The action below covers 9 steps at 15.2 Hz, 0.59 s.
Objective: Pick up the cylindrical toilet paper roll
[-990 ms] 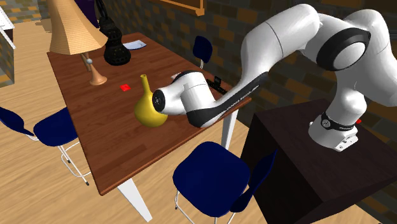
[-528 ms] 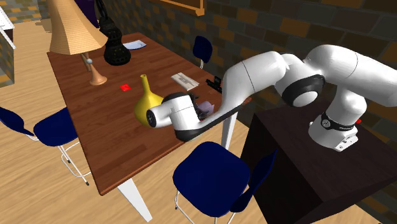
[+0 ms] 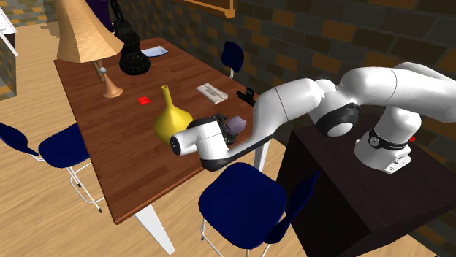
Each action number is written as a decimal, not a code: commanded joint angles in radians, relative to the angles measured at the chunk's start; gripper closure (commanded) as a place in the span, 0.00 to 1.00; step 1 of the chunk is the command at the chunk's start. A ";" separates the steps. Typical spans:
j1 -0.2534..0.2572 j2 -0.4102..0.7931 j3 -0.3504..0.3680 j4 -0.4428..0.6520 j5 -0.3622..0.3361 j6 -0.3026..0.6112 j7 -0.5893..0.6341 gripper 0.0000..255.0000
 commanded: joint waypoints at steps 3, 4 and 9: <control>0.000 0.008 0.000 0.009 0.001 -0.001 0.000 1.00; 0.000 0.007 0.000 0.008 0.001 0.000 0.000 1.00; -0.005 0.072 -0.013 0.120 0.003 -0.037 -0.032 1.00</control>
